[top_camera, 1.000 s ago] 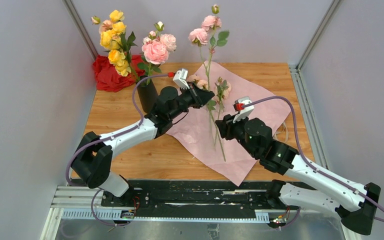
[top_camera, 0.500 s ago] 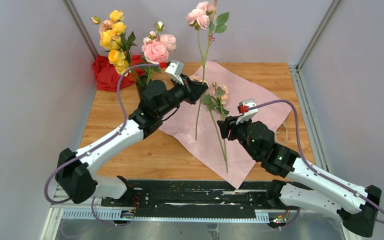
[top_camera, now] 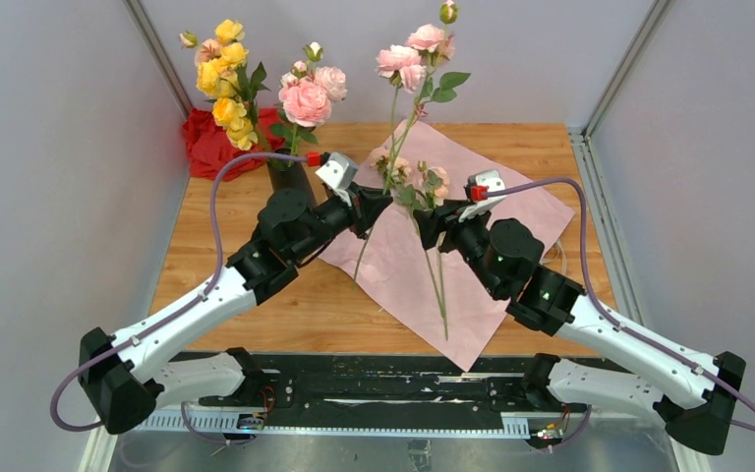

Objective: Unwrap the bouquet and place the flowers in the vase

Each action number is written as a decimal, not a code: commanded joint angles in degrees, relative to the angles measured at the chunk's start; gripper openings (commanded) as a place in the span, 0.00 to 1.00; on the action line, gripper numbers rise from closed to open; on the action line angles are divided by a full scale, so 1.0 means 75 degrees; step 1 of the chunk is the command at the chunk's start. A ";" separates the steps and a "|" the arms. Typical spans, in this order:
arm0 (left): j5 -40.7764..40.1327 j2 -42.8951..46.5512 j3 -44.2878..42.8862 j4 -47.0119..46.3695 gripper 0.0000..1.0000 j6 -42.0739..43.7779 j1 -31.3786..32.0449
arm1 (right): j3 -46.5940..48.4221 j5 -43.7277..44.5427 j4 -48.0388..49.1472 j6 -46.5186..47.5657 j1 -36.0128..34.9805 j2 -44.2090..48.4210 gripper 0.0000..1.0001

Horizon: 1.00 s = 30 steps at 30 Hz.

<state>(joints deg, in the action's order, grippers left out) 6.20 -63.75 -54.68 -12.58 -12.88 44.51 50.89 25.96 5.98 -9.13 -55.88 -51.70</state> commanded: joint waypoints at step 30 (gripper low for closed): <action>-0.6512 0.1471 0.1401 -0.5369 0.00 0.4486 -0.0535 | -0.1495 -0.0856 0.0767 -0.0615 0.0340 -0.0747 0.63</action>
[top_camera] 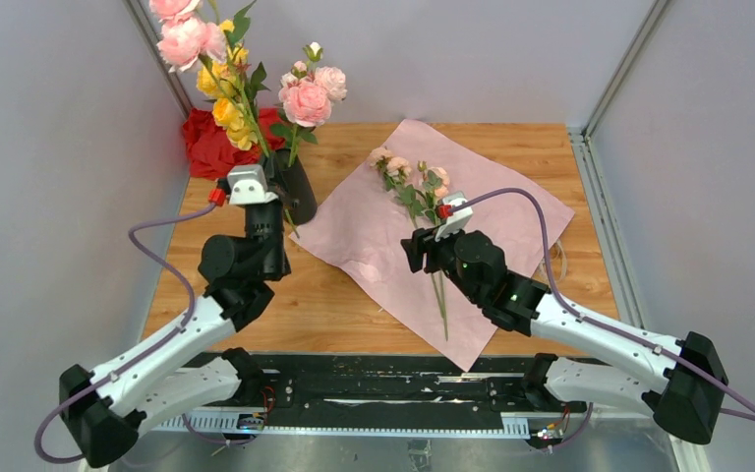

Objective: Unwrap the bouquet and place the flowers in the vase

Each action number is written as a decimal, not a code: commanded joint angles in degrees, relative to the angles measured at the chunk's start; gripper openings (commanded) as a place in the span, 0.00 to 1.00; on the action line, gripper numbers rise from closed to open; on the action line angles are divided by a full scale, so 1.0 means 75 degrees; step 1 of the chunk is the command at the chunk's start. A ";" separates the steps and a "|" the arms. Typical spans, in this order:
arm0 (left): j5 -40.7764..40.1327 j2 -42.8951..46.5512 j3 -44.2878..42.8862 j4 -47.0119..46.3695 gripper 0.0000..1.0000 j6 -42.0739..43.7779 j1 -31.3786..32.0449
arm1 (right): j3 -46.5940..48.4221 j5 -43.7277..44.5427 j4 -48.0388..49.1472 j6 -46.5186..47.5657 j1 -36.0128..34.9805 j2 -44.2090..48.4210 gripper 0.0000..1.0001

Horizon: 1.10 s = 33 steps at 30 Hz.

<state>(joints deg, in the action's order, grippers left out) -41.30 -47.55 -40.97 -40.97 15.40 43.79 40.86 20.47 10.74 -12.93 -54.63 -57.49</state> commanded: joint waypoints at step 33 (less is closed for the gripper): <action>0.1826 -0.5443 -0.4057 -0.2285 0.00 0.0378 -0.3227 | -0.0456 -0.1690 0.0253 -0.0106 0.1835 -0.0893 0.62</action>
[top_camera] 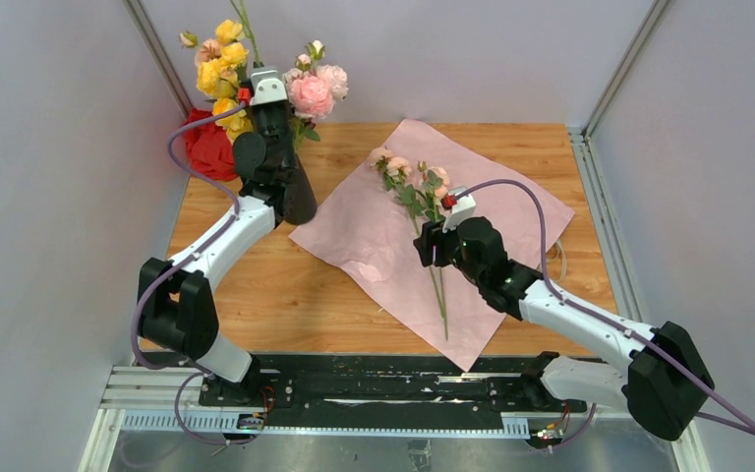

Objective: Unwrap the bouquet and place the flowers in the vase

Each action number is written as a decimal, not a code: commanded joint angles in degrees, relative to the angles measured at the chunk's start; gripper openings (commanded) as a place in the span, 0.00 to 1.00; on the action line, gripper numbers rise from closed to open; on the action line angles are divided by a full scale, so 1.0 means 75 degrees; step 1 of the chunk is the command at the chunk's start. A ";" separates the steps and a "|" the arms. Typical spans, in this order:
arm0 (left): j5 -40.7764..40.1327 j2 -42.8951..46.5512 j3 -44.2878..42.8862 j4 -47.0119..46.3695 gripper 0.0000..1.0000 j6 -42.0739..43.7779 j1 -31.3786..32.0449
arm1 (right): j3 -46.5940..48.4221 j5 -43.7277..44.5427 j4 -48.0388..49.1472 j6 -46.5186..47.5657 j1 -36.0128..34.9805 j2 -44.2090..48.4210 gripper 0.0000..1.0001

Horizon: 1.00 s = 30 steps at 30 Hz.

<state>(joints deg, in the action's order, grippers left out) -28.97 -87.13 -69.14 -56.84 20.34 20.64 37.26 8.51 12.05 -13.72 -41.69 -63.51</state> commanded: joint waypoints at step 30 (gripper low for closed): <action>-0.1299 0.0339 0.2235 -0.0189 0.77 -0.1715 -0.0174 | 0.0037 -0.0389 0.0160 -0.0190 0.0147 -0.0432 0.61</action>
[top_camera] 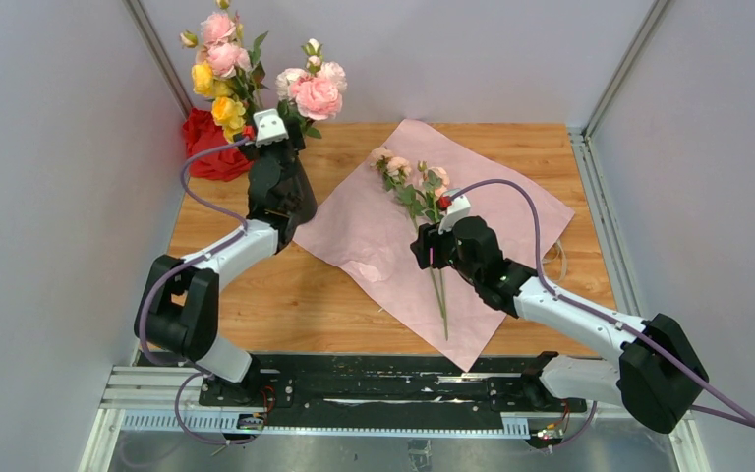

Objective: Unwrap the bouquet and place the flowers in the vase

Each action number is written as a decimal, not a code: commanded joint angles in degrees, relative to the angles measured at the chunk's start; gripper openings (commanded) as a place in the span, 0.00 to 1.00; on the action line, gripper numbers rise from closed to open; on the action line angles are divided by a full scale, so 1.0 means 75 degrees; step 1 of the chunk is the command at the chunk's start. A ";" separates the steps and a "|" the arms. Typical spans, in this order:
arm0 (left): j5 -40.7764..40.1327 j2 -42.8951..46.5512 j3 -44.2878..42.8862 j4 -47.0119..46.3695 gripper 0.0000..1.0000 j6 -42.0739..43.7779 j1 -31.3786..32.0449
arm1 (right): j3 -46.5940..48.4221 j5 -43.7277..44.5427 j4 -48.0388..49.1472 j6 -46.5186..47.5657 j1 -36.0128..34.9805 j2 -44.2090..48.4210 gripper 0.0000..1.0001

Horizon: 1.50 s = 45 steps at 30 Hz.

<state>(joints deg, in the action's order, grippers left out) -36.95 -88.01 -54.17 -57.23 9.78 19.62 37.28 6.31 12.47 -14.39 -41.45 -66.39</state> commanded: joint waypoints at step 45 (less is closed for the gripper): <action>0.0892 0.4353 0.0880 0.7956 0.83 -0.4399 0.1830 | 0.2448 0.1252 -0.3254 -0.1925 0.1047 -0.4019 0.29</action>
<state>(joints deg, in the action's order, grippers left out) -30.96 -55.53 -45.87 0.54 -22.13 32.51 53.84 16.53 -7.68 -26.76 -34.33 -95.24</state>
